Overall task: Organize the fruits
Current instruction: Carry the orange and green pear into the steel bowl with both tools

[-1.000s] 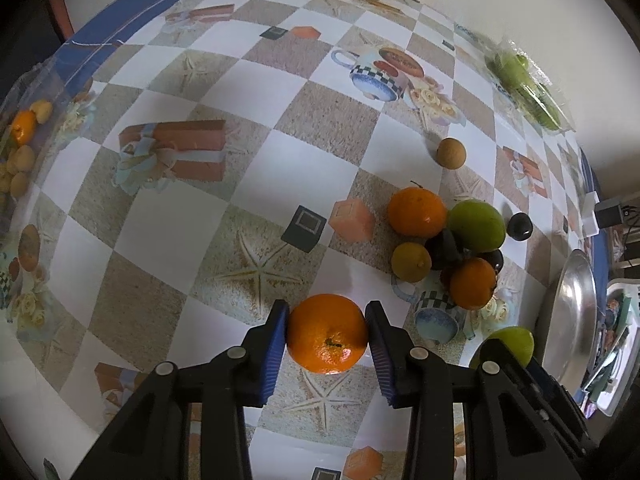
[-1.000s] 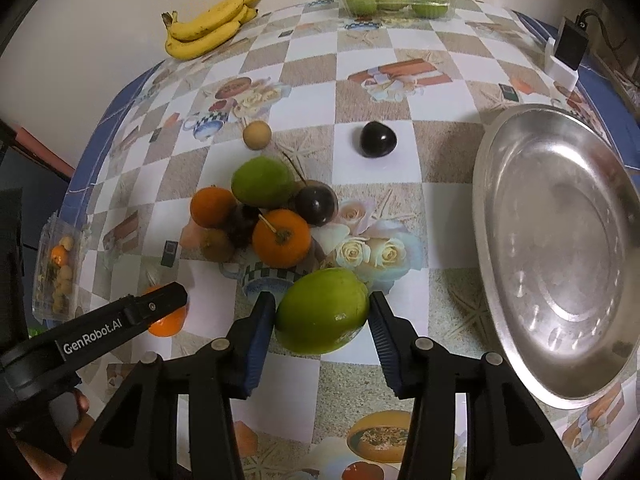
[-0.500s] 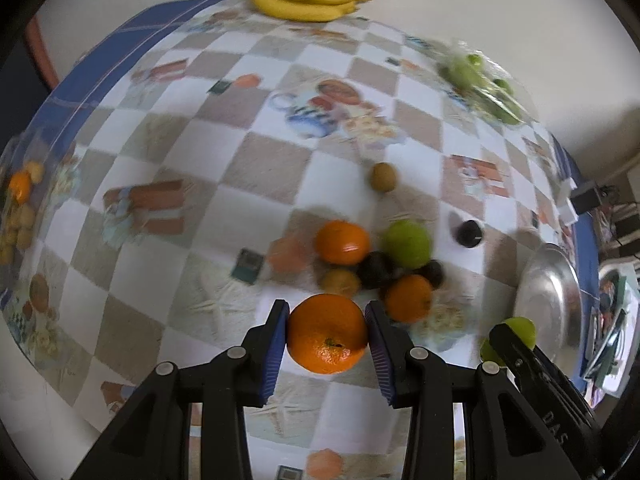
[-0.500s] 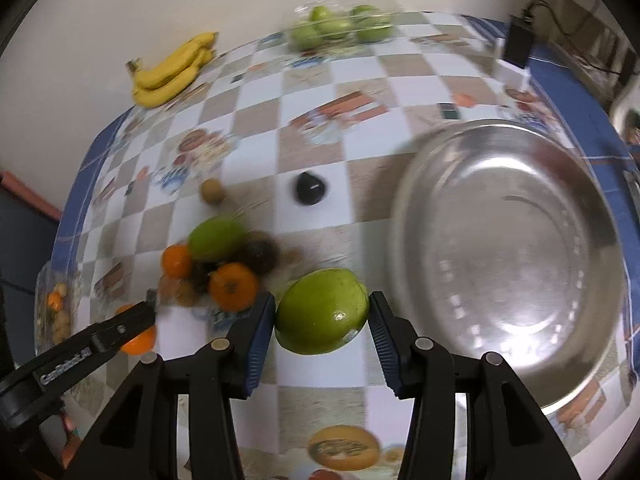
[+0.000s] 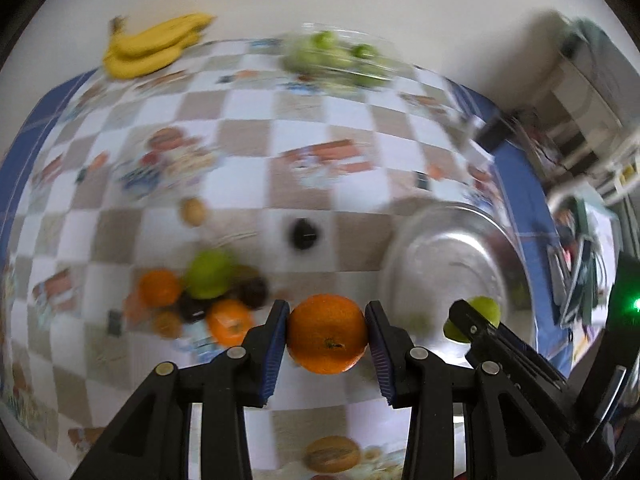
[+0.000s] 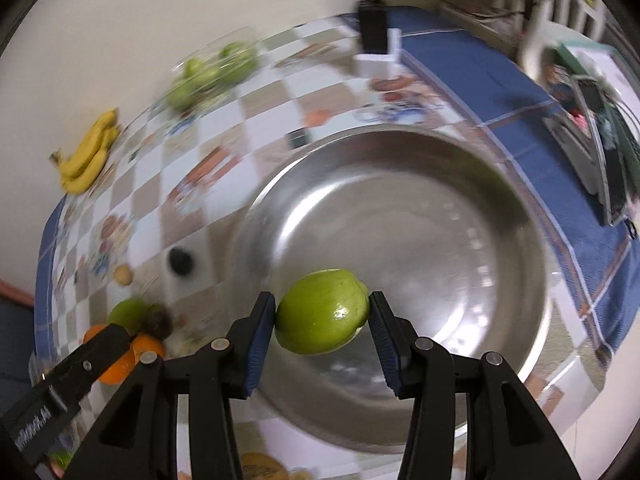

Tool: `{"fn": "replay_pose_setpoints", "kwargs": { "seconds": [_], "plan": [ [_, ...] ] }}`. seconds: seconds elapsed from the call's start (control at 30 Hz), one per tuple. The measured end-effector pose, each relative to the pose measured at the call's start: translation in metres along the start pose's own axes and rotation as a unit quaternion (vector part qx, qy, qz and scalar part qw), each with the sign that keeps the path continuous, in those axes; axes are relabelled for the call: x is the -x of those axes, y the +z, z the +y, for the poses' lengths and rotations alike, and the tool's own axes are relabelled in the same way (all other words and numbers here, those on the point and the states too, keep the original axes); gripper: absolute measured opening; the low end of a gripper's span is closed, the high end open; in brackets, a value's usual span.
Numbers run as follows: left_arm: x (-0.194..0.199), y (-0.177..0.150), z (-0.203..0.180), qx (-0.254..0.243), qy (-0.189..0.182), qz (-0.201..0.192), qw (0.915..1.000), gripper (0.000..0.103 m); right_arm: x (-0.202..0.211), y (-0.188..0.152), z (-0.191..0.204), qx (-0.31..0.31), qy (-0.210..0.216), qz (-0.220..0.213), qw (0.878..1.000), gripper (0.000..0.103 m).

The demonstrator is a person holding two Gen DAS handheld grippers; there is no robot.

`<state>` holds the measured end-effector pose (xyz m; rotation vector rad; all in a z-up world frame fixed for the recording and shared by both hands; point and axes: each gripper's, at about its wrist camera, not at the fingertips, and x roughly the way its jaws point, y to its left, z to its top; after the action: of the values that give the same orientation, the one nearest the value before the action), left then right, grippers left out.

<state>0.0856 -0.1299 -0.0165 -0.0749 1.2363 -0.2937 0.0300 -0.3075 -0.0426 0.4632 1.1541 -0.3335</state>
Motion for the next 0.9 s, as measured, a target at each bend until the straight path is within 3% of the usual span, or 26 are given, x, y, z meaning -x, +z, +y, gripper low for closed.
{"fn": "replay_pose_setpoints", "kwargs": {
  "seconds": [0.4,0.9],
  "plan": [
    [-0.043,0.010,-0.074,-0.085,-0.023,0.010,0.9960,0.042,-0.002,0.020,-0.049,-0.061,-0.050,-0.018,0.997,0.050],
    [-0.091,0.019,-0.087,-0.097,-0.008,0.034,0.9946,0.042,-0.028,0.025,-0.068,-0.082,-0.067,0.008,0.994,0.050]
  ]
}}
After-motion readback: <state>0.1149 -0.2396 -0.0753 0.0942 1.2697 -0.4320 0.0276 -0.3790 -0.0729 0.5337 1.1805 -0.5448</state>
